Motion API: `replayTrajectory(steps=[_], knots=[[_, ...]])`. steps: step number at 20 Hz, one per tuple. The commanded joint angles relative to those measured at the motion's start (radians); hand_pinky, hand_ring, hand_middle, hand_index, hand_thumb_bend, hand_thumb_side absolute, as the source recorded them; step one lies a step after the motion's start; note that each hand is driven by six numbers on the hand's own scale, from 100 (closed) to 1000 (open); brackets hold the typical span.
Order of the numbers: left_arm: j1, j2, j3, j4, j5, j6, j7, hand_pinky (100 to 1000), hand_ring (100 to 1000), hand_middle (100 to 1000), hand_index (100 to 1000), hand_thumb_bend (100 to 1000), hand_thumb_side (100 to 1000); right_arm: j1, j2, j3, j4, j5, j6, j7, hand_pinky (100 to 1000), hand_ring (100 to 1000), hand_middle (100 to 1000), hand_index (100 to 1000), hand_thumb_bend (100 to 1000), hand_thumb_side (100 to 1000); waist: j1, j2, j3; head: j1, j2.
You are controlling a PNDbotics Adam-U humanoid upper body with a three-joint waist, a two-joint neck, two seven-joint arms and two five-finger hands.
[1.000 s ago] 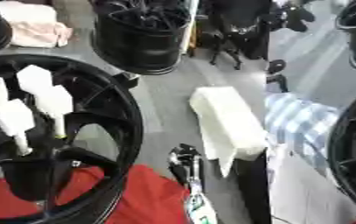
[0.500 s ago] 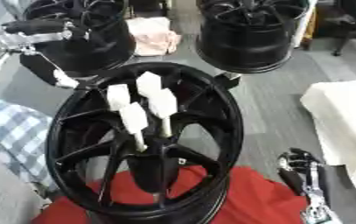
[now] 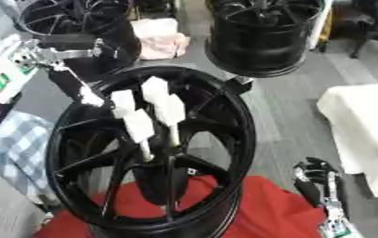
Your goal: Pull the pin out of the wheel hub.
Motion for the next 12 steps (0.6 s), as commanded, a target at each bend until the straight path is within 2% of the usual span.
replayTrajectory(steps=[1, 6, 12], knots=[[-0.014, 0.013, -0.013, -0.011, -0.011, -0.350, -0.345, 769, 707, 738, 867, 517, 443, -0.016, -0.005, 0.003, -0.013, 0.008, -0.001, 0.003, 705, 652, 625, 766, 100, 380, -0.001, -0.013, -0.001, 0.003, -0.009], [-0.008, 0.011, -0.032, -0.011, -0.062, -0.350, -0.345, 735, 648, 677, 841, 496, 454, -0.016, -0.005, 0.003, -0.013, 0.008, -0.001, 0.003, 705, 652, 625, 766, 100, 381, -0.001, -0.013, -0.002, 0.005, -0.008], [-0.002, 0.005, -0.040, -0.008, -0.068, -0.350, -0.345, 704, 591, 614, 798, 475, 447, -0.017, -0.005, 0.003, -0.012, 0.007, 0.000, 0.003, 705, 652, 625, 766, 100, 381, -0.002, -0.013, -0.002, 0.007, -0.007]])
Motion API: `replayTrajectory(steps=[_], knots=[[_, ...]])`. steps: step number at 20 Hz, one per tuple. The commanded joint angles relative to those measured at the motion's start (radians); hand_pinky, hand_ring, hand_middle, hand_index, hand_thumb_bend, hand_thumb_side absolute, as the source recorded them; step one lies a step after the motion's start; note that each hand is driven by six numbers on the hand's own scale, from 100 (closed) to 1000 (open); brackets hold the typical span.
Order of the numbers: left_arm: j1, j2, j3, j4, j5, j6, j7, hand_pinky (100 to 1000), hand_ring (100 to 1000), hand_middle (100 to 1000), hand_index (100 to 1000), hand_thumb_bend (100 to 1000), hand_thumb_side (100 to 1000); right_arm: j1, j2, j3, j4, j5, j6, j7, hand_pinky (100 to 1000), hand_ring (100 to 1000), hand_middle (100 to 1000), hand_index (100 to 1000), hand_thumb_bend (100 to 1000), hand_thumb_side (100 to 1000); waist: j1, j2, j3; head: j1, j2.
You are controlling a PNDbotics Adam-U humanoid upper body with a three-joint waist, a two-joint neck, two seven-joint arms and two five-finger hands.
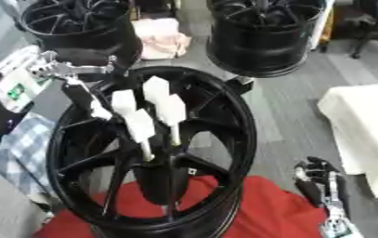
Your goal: Pull the pin out of the wheel hub.
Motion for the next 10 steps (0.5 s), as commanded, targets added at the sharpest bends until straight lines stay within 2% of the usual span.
replayTrajectory(steps=[1, 6, 10], knots=[[-0.011, 0.013, -0.005, -0.010, -0.004, -0.350, -0.345, 701, 586, 607, 792, 472, 447, -0.013, -0.006, 0.003, -0.012, 0.007, -0.001, 0.002, 705, 652, 625, 766, 100, 381, -0.002, -0.013, -0.001, 0.003, -0.007], [-0.003, 0.011, -0.013, -0.010, 0.001, -0.350, -0.345, 673, 551, 566, 755, 432, 427, -0.013, -0.005, 0.003, -0.012, 0.007, -0.001, 0.002, 705, 652, 625, 766, 100, 382, -0.003, -0.013, -0.001, 0.003, -0.006], [0.001, 0.006, -0.016, -0.002, 0.011, -0.350, -0.345, 658, 534, 546, 738, 318, 373, -0.014, -0.005, 0.003, -0.013, 0.007, -0.001, 0.002, 705, 652, 625, 766, 100, 382, -0.003, -0.012, -0.002, 0.002, -0.006]])
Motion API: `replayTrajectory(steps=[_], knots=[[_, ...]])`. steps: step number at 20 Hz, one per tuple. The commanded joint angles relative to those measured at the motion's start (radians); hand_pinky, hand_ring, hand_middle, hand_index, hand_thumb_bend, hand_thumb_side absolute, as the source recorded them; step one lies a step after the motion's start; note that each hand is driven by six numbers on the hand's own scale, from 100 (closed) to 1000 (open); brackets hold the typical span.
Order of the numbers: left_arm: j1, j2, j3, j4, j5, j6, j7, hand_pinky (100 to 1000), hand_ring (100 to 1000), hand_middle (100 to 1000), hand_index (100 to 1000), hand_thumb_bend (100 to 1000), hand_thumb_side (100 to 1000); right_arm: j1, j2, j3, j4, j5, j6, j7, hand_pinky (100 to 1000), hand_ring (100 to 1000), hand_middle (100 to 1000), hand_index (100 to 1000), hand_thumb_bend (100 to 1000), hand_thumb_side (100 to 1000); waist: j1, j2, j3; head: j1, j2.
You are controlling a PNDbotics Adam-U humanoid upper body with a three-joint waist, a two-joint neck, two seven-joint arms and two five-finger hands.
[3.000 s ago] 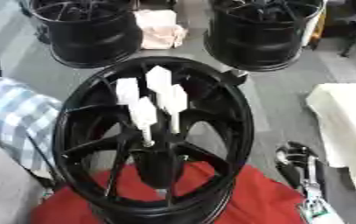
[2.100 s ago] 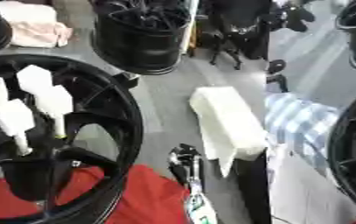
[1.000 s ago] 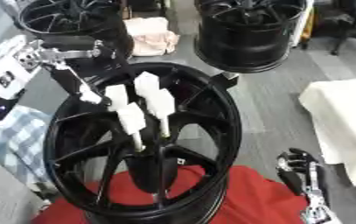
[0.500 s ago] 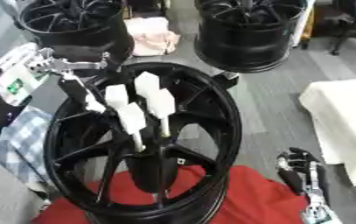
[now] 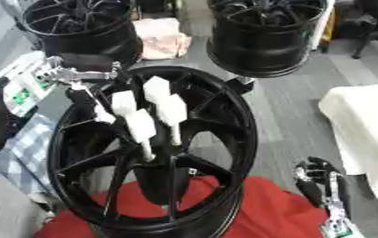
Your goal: Pull the pin out of the wheel hub.
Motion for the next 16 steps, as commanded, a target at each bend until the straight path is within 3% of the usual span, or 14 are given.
replayTrajectory(steps=[1, 6, 16], knots=[[-0.013, 0.014, -0.003, 0.000, 0.012, -0.349, -0.346, 654, 528, 539, 733, 273, 355, -0.013, -0.005, 0.003, -0.013, 0.007, -0.001, 0.002, 705, 652, 625, 766, 100, 382, -0.003, -0.012, -0.001, 0.001, -0.006], [-0.017, 0.014, 0.000, 0.006, 0.041, -0.349, -0.346, 621, 488, 501, 695, 100, 304, -0.013, -0.005, 0.005, -0.011, 0.007, -0.001, 0.005, 705, 652, 625, 766, 100, 382, -0.002, -0.013, -0.002, 0.003, -0.006], [-0.065, 0.054, 0.037, -0.024, 0.099, -0.349, -0.346, 606, 462, 471, 669, 100, 322, -0.008, -0.006, 0.006, -0.008, 0.010, -0.004, 0.007, 706, 653, 625, 766, 100, 383, 0.004, -0.017, 0.000, 0.004, -0.008]])
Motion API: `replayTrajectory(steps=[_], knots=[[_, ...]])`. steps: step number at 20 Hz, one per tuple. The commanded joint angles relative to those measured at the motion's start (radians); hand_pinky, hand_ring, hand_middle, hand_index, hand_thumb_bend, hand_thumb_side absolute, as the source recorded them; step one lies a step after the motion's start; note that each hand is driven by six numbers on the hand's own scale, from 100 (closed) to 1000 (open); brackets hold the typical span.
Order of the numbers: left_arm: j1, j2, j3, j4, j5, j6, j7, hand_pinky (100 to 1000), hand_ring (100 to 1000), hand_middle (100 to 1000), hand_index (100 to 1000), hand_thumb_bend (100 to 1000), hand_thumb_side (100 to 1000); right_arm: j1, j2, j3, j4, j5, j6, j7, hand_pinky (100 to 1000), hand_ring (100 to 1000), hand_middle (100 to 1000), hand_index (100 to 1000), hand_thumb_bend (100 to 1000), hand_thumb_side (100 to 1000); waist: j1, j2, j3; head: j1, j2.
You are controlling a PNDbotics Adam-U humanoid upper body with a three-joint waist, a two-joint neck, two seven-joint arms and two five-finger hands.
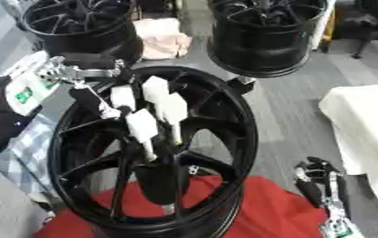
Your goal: Pull the pin out of the wheel hub.
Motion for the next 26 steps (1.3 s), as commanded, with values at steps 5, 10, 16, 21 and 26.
replayTrajectory(steps=[5, 10, 16, 21, 26], knots=[[-0.058, 0.107, 0.088, -0.043, 0.035, -0.349, -0.346, 621, 465, 474, 673, 100, 334, -0.005, -0.007, -0.001, -0.007, 0.011, -0.004, -0.001, 706, 653, 625, 766, 100, 383, 0.005, -0.019, 0.005, -0.006, -0.009], [-0.038, 0.222, 0.205, -0.056, 0.076, -0.349, -0.346, 634, 467, 475, 677, 100, 342, 0.001, -0.015, -0.008, -0.006, 0.012, -0.003, -0.009, 706, 653, 625, 766, 100, 384, 0.014, -0.022, 0.022, -0.018, -0.012], [0.165, 0.394, 0.389, -0.056, 0.104, -0.284, -0.346, 638, 469, 477, 684, 100, 328, -0.001, -0.021, -0.014, -0.011, 0.011, -0.001, -0.015, 706, 653, 625, 766, 100, 384, 0.014, -0.016, 0.036, -0.024, -0.015], [0.368, 0.399, 0.526, 0.054, 0.048, -0.203, -0.344, 763, 682, 721, 840, 469, 427, -0.004, -0.023, -0.017, -0.017, 0.007, 0.003, -0.018, 706, 653, 625, 766, 100, 384, 0.006, -0.009, 0.043, -0.030, -0.011], [0.486, 0.245, 0.657, 0.183, -0.182, -0.094, -0.092, 854, 819, 844, 912, 769, 681, -0.009, -0.023, -0.018, -0.020, -0.001, 0.008, -0.017, 706, 653, 625, 766, 100, 385, -0.005, 0.000, 0.042, -0.030, -0.008]])
